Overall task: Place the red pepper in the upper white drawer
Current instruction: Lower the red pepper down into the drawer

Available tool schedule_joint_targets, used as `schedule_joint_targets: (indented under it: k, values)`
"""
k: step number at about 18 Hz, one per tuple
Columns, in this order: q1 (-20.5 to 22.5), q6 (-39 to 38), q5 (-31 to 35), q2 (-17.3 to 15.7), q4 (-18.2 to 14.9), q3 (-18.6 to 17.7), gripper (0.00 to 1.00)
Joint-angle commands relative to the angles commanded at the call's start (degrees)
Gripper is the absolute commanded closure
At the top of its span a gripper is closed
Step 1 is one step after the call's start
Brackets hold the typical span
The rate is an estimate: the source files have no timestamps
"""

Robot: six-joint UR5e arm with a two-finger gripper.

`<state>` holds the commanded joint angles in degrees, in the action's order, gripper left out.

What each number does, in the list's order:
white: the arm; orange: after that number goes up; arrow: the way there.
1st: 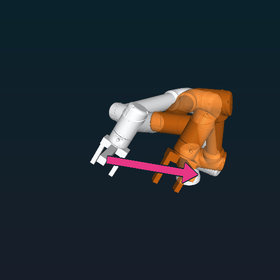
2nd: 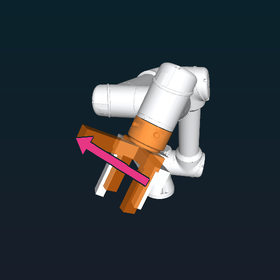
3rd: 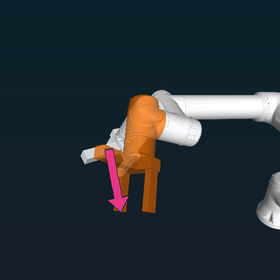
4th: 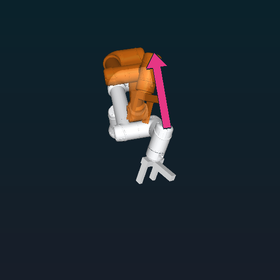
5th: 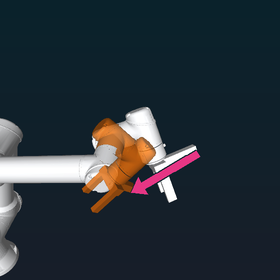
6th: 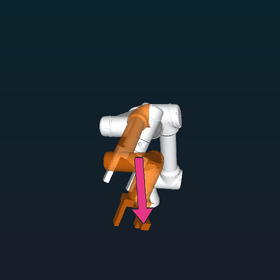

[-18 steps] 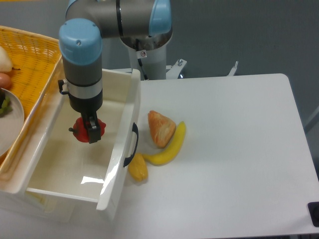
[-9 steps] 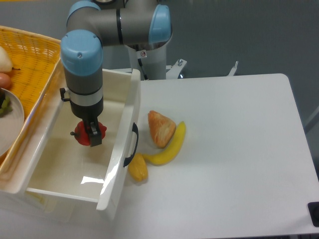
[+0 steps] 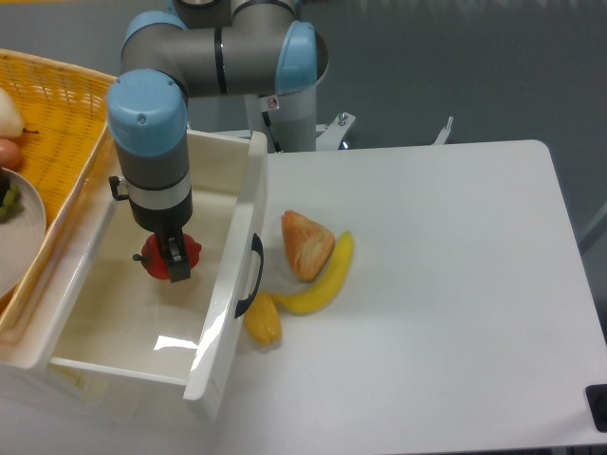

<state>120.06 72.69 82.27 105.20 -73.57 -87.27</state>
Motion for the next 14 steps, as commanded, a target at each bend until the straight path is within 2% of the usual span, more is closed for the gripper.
schedule_joint_targets:
  k: [4, 7, 14]
  values:
    - [0.00, 0.00, 0.00, 0.79, 0.26, 0.00, 0.81]
    - [0.00, 0.00, 0.00, 0.97, 0.26, -0.09, 0.72]
    - [0.00, -0.09, 0.09, 1.06, 0.44, -0.35, 0.34]
